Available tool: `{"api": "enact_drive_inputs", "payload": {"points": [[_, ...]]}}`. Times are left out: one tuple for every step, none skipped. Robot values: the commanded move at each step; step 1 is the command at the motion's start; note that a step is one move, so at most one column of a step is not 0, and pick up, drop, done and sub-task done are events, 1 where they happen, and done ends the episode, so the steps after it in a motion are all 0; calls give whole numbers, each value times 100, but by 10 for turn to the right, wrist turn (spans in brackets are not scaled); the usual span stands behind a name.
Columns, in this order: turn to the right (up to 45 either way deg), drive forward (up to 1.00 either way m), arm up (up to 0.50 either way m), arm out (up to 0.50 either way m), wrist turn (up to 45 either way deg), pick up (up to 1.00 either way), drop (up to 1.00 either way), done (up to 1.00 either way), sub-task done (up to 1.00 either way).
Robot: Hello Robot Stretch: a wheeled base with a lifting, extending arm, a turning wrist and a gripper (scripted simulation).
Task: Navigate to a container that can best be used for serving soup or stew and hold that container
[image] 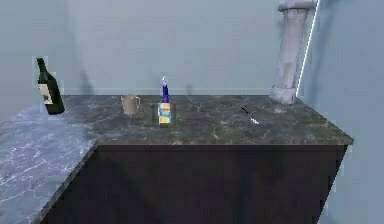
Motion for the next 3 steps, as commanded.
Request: {"api": "enact_drive_inputs", "payload": {"points": [[0, 25, 0, 0, 0, 0, 0, 0, 0], [-450, 0, 0, 0, 0, 0, 0, 0, 0], [-450, 0, 0, 0, 0, 0, 0, 0, 0]]}}
